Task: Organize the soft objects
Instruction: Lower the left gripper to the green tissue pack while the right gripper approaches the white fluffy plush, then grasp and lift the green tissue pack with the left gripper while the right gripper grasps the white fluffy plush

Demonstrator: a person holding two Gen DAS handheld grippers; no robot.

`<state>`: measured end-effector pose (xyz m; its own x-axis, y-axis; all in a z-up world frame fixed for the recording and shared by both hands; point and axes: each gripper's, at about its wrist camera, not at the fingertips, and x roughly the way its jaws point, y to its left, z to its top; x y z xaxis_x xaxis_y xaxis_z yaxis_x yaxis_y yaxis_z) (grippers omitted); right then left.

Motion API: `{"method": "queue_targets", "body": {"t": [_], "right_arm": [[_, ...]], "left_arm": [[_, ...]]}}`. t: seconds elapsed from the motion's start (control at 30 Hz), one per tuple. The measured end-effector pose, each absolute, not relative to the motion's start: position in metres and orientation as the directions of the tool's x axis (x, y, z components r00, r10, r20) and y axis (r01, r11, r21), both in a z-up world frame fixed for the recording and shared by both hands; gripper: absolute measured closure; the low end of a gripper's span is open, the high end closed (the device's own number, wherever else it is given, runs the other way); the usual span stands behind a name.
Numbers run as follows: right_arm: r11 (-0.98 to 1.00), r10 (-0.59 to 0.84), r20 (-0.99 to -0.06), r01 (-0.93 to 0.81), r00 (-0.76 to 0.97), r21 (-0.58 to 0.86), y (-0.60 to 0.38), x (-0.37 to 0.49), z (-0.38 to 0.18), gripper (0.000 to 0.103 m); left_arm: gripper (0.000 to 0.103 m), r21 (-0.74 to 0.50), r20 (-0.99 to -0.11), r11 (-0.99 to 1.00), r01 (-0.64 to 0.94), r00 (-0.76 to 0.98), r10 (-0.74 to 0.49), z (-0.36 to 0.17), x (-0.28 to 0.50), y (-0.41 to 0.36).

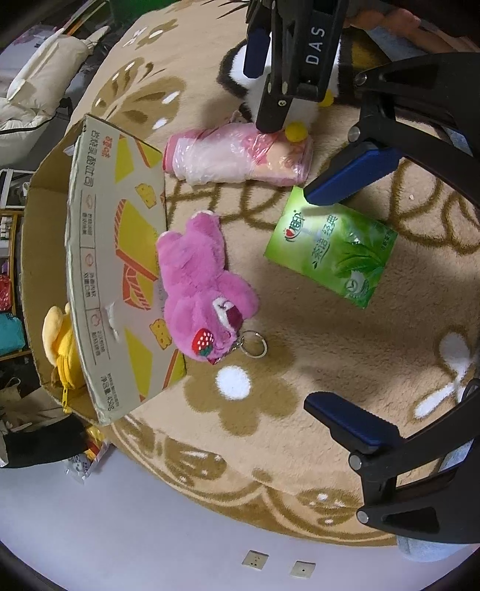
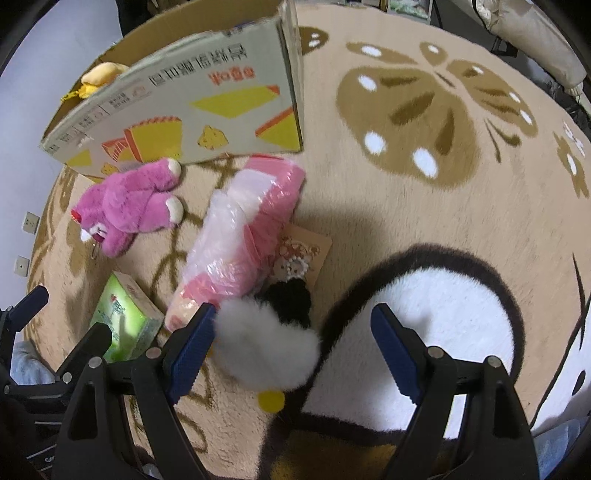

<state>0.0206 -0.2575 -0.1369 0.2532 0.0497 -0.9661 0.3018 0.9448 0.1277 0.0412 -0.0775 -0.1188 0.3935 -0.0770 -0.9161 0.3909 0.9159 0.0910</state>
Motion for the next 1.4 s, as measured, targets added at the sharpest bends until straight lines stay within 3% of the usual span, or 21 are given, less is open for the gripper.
{"method": "queue_targets", "body": {"t": [0.2,0.27,0.5,0.67,0.83,0.97,1.4], "right_arm": [[0.945,0.068,-0.97,0.297,0.232,0.137,-0.259,0.02,-0.143,0.018],[0.938,0.099,-0.969,0.303,0.226,0.167,-0.261,0.022,-0.146,0.028],[0.929,0.157,-0.965,0.299,0.212,0.217,-0.26,0.016,-0.157,0.044],[0.94,0.152,-0.969,0.275,0.193,0.202,-0.252,0.011,-0.165,0.065],[0.946,0.135,-0.968,0.262,0.212,0.189,-0.245,0.01,-0.157,0.069],[0.95,0.118,-0.96,0.253,0.253,0.183,-0.243,0.015,-0.145,0.069],[0.949,0.115,-0.889,0.215,0.443,0.23,-0.246,0.017,-0.102,0.07]], "left_arm": [[0.003,0.089,-0.928,0.904,0.418,0.365,-0.078,-0.125,0.04,-0.083],[0.003,0.089,-0.932,0.902,0.422,0.355,-0.074,-0.128,0.041,-0.084],[0.004,0.082,-0.944,0.897,0.434,0.323,-0.07,-0.138,0.042,-0.087],[0.013,0.054,-0.951,0.889,0.455,0.294,-0.093,-0.142,0.04,-0.091],[0.023,0.067,-0.953,0.88,0.47,0.29,-0.082,-0.147,0.038,-0.095],[0.049,0.083,-0.955,0.869,0.489,0.287,-0.07,-0.152,0.036,-0.1],[0.05,0.135,-0.91,0.894,0.426,0.41,-0.057,-0.127,0.031,-0.088]]}}
